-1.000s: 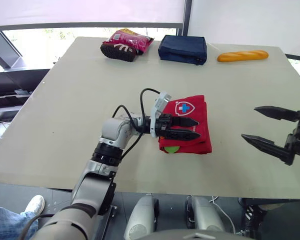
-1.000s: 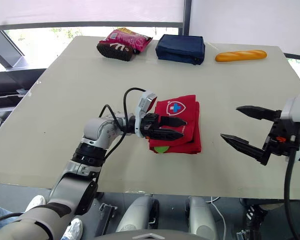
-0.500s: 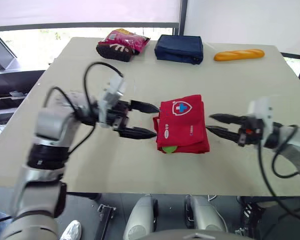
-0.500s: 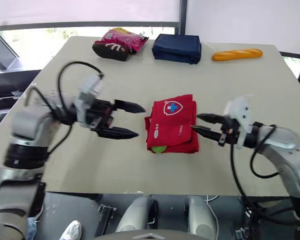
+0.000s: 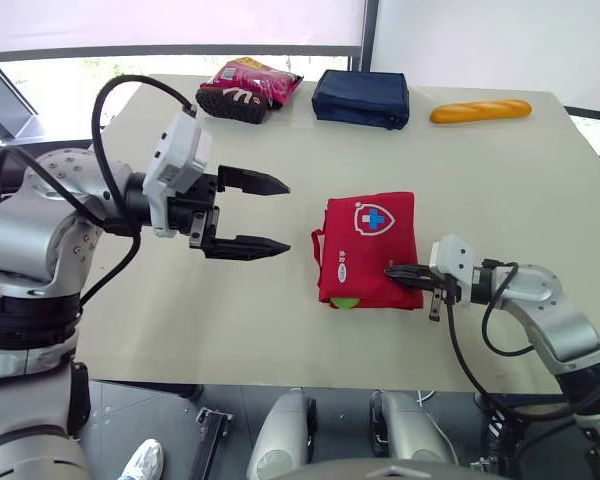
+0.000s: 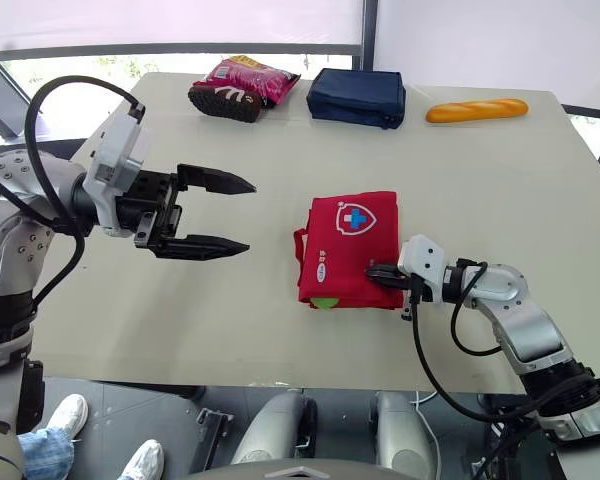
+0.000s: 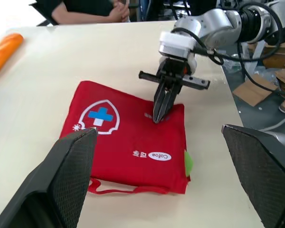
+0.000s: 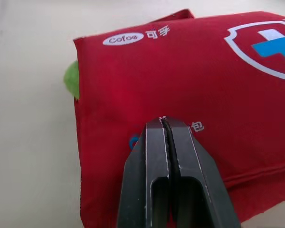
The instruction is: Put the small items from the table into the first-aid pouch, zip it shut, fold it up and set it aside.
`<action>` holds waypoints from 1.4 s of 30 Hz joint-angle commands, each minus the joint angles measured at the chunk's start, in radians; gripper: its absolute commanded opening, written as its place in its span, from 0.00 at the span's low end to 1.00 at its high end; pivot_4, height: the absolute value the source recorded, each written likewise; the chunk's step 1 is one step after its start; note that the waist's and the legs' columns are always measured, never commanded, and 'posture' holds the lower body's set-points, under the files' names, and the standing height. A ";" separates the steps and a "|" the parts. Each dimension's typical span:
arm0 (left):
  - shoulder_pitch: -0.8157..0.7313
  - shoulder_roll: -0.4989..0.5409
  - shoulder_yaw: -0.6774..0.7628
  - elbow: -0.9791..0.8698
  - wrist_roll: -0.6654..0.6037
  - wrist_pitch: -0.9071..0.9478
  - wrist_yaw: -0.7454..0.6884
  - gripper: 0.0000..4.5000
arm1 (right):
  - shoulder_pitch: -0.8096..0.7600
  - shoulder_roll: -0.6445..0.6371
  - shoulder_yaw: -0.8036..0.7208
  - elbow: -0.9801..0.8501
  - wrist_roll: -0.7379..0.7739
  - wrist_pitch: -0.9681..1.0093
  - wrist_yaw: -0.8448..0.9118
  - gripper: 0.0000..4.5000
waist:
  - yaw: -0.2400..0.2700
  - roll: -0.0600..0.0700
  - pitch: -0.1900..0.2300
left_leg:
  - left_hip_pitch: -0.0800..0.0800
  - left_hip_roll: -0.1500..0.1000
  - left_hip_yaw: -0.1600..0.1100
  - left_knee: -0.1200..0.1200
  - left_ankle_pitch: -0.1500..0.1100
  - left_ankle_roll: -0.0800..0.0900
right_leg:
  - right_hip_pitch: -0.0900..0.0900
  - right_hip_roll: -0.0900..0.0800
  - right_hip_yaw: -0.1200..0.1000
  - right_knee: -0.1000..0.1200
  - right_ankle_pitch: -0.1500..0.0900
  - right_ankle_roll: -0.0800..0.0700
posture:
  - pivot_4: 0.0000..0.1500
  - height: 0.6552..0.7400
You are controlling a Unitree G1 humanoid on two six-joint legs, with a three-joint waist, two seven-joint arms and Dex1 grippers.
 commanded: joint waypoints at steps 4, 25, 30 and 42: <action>-0.007 0.013 0.046 -0.026 -0.048 0.014 0.033 1.00 | -0.133 0.056 -0.134 0.010 0.157 0.099 0.003 0.01 | -0.004 0.000 0.000 | 0.000 0.000 0.000 0.000 0.000 0.000 | 0.000 0.000 0.000 0.001 0.001 0.000 | 1.00 0.72; 0.048 0.037 0.092 -0.037 -0.084 0.016 0.061 1.00 | -0.341 0.191 -0.155 0.300 0.016 0.185 -0.078 0.12 | -0.006 0.001 0.001 | -0.001 0.000 0.001 0.000 0.000 0.000 | -0.002 0.001 0.002 0.002 0.004 -0.001 | 1.00 0.72; 0.048 0.022 0.094 -0.017 -0.063 -0.010 0.088 1.00 | -0.332 0.153 -0.251 0.265 0.131 0.364 -0.073 0.56 | -0.001 0.001 0.001 | -0.001 0.000 0.001 0.000 0.000 0.000 | -0.002 0.000 0.002 0.003 0.005 -0.001 | 1.00 0.72; 0.087 0.059 0.115 -0.037 -0.083 -0.030 0.047 1.00 | -0.156 0.103 -0.203 0.045 0.217 0.707 -0.105 1.00 | -0.006 0.001 0.001 | -0.001 0.000 0.002 0.000 0.000 0.000 | -0.002 0.000 0.002 0.002 0.004 -0.001 | 1.00 0.72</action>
